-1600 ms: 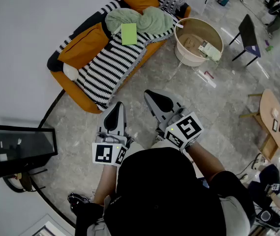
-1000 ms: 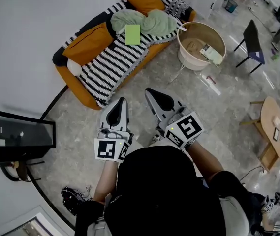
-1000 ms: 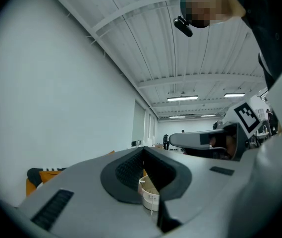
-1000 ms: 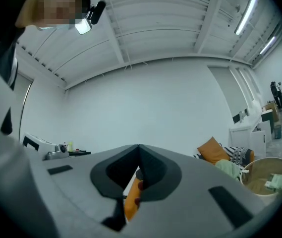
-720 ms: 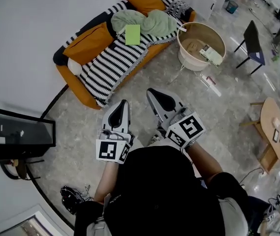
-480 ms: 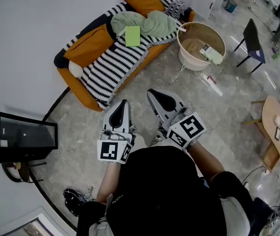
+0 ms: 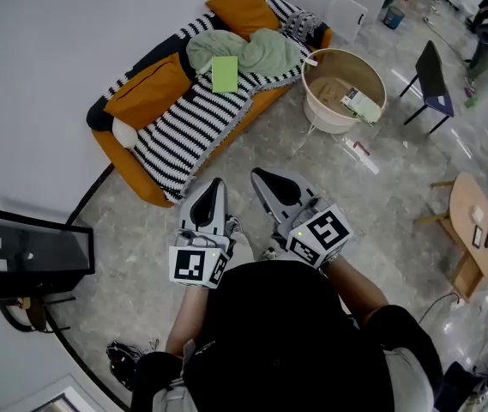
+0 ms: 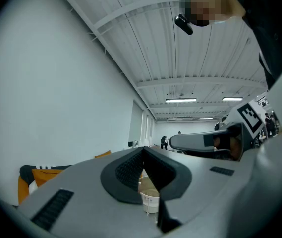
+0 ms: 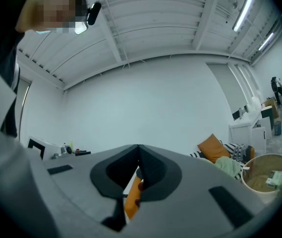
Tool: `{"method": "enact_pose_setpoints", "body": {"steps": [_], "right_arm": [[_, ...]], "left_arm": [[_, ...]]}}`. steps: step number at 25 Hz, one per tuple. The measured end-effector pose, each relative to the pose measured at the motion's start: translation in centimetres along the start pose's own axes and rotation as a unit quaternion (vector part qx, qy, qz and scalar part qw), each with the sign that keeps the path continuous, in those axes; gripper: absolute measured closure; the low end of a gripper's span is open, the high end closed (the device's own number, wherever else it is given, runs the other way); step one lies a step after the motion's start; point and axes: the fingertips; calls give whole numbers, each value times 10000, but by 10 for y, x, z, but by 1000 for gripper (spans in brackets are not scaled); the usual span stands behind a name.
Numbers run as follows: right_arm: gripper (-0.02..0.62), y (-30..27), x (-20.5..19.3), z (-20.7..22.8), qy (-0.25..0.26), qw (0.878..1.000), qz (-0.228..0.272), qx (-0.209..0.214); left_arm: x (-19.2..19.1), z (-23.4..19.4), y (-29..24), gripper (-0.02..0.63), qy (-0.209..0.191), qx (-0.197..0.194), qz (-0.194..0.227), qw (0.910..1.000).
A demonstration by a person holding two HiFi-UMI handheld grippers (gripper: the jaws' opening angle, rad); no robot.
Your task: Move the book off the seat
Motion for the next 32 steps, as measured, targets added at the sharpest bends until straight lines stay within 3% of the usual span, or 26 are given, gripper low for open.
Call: {"method": "enact_pose_setpoints", "body": {"steps": [8,19,32], "right_arm": [[580,-45,-4,27,-58,9996,-92,-258],[580,-137,-18,63,-37,9977,-373,-558],[580,-220,-9,70,67,9982,-121,-583]], "left_arm": [[-13,-37,-36,595,97,-222,-159,9996],[-17,-132,-88,595,157,-342,-226,9990],[-16,-196,-123,595,97,-535,-193,9983]]}}
Point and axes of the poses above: the fingertips, and each gripper's own axes: y backward along the fingers, z to its right, x out of its top, and after that the axes turned 7 degrees about -x, right-handed
